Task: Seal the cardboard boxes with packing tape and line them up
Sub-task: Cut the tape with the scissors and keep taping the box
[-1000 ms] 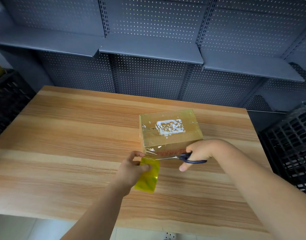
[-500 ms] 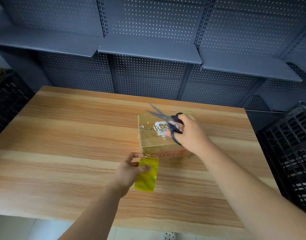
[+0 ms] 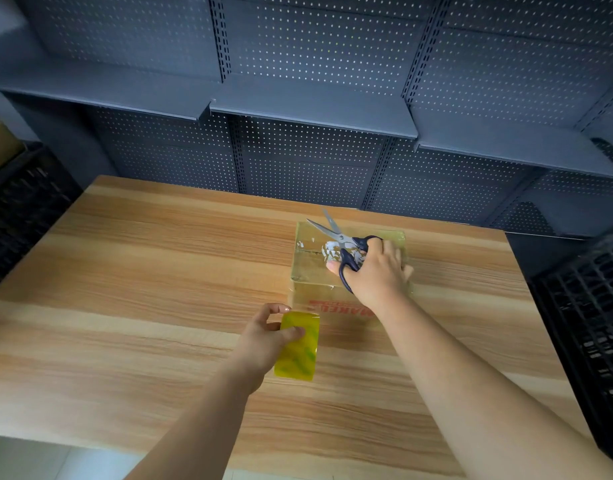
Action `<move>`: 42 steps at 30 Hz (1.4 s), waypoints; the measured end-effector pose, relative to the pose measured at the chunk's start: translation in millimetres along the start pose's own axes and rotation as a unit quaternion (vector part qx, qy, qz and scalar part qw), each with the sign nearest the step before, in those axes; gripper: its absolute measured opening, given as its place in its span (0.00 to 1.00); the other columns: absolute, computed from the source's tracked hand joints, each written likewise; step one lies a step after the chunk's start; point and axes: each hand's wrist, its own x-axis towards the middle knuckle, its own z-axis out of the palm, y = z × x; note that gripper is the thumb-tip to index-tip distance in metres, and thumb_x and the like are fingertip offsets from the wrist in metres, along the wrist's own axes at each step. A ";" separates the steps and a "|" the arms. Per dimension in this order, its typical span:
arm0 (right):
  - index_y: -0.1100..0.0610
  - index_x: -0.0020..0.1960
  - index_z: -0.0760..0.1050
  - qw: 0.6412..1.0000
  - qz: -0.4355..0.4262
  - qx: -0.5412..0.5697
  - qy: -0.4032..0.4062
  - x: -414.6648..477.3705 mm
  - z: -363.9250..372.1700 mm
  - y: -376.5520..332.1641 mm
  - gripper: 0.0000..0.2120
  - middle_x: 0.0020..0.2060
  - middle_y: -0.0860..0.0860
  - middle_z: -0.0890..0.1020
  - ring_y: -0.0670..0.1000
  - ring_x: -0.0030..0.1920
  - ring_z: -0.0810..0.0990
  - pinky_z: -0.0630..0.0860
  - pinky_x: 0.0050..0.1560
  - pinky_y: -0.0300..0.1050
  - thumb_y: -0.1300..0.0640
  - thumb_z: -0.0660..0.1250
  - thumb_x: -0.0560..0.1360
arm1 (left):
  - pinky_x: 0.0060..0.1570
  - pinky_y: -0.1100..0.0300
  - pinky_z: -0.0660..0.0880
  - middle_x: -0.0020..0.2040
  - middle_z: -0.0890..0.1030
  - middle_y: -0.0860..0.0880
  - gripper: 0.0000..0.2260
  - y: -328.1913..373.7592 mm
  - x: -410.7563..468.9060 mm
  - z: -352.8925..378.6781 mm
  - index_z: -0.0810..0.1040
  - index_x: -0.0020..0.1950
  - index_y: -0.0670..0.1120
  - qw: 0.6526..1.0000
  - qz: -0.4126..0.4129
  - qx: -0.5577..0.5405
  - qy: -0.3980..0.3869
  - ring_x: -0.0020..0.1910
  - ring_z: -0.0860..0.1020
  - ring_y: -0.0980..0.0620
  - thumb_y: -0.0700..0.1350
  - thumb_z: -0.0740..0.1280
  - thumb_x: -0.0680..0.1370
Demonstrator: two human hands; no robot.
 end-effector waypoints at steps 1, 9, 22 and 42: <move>0.50 0.63 0.70 1.000 -0.003 0.025 -0.011 0.9 -5.3 0.9 0.35 0.59 0.49 0.72 0.54 0.64 0.69 0.66 0.61 0.54 0.26 0.65 0.67 | 0.42 0.49 0.79 0.42 0.84 0.45 0.15 -0.3 0.4 -0.6 0.75 0.55 0.46 1.000 -0.001 0.001 -0.001 0.37 0.82 0.47 0.34 0.73 0.72; 0.51 0.44 0.80 0.911 -0.090 0.108 -0.389 -53.2 -100.9 49.0 0.25 0.36 0.48 0.83 0.45 0.36 0.76 0.71 0.44 0.46 0.32 0.76 0.58 | 0.38 0.53 0.78 0.44 0.85 0.44 0.16 -2.5 2.7 -2.1 0.74 0.56 0.45 1.000 -0.014 -0.013 -0.011 0.37 0.82 0.46 0.34 0.73 0.72; 0.47 0.50 0.75 0.915 -0.035 -0.077 -0.395 -42.8 -52.9 57.5 0.28 0.47 0.44 0.79 0.46 0.47 0.78 0.73 0.45 0.42 0.28 0.73 0.60 | 0.36 0.57 0.77 0.44 0.85 0.46 0.16 2.3 -1.1 -4.5 0.74 0.57 0.45 0.999 -0.003 0.023 -0.025 0.37 0.82 0.50 0.35 0.73 0.73; 0.48 0.48 0.79 0.915 -0.061 -0.018 -0.398 -25.1 -30.9 33.9 0.26 0.45 0.48 0.82 0.49 0.45 0.79 0.72 0.43 0.43 0.29 0.74 0.61 | 0.41 0.52 0.79 0.44 0.85 0.44 0.16 2.5 -1.5 -4.9 0.74 0.56 0.45 1.000 -0.002 0.005 -0.029 0.38 0.82 0.47 0.34 0.73 0.72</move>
